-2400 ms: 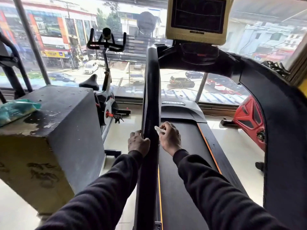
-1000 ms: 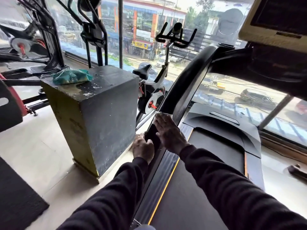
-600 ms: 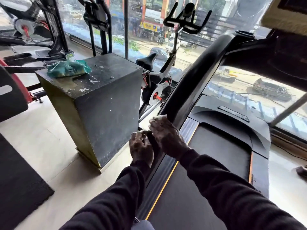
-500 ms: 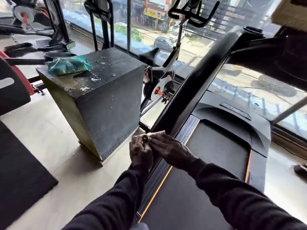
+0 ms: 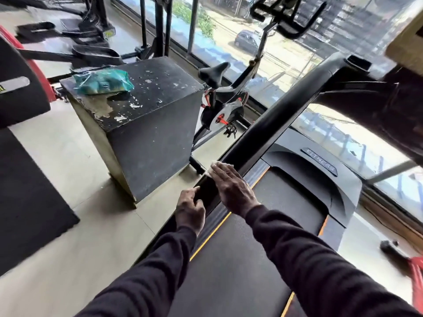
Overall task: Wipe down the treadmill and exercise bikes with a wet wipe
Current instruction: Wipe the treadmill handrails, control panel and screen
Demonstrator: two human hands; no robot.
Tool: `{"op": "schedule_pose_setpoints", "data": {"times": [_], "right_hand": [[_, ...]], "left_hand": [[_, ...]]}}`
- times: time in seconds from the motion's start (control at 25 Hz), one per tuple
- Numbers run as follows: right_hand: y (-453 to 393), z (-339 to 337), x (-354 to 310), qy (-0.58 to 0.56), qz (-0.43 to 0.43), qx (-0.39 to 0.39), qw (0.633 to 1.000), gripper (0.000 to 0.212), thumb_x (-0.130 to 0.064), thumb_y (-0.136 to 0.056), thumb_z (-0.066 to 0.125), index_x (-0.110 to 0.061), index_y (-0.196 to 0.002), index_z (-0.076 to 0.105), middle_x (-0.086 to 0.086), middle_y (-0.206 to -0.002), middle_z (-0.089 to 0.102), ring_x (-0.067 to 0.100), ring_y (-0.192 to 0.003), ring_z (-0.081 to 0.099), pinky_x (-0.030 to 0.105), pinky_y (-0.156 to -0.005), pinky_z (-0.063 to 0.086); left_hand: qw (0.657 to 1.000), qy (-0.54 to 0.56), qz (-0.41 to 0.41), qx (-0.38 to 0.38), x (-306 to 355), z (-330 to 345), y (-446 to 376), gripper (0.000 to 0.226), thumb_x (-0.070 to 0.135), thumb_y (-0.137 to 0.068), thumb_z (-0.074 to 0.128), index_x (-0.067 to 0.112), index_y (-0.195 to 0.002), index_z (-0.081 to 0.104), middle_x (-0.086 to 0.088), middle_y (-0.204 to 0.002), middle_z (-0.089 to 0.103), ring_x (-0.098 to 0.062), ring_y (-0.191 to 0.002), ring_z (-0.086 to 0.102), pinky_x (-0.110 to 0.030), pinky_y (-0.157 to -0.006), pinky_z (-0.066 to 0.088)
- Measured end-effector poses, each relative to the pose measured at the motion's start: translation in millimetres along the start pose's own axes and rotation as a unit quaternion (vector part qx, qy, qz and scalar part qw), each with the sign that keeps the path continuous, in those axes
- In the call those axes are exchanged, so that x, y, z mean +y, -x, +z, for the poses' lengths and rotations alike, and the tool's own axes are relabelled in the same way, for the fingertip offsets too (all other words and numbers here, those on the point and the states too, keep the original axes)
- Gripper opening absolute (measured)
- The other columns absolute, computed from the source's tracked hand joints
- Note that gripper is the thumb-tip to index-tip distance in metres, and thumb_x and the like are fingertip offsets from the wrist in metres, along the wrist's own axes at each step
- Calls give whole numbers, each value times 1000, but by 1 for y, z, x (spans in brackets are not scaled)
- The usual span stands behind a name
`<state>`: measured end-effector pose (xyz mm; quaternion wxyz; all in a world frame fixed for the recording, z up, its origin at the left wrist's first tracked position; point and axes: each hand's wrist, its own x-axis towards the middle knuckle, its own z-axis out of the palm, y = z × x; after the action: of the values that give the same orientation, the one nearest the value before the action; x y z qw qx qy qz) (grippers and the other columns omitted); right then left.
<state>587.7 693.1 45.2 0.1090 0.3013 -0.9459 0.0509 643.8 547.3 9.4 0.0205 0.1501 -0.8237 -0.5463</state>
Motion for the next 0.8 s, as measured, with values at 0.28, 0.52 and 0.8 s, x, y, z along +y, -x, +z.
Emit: {"op": "schedule_pose_setpoints", "data": {"times": [0.28,0.52,0.8], "right_hand": [[14,-7,56,-70,-142,-11,987,47,-9,-93,45,-5,-139,50,14,-149,43,26,-143,32,37,-120,18],[19,-2,55,-88,-176,-31,980,51,-13,-90,47,-1,-140,47,17,-149,42,29,-145,28,40,-120,19],[-10,-26,67,-99,-54,-46,993,55,-27,-86,52,-3,-135,52,17,-145,48,28,-142,34,39,-118,19]], "left_hand": [[996,-31,-44,66,41,31,-4,42,19,-83,53,1,-118,67,-17,-115,65,-33,-111,59,-34,-103,41],[983,-69,-44,165,72,63,5,44,13,-76,44,-1,-110,69,-18,-108,68,-35,-103,62,-37,-96,46],[970,-106,-37,215,78,77,-7,40,9,-71,50,-2,-103,71,-19,-102,68,-36,-97,64,-33,-92,40]]}}
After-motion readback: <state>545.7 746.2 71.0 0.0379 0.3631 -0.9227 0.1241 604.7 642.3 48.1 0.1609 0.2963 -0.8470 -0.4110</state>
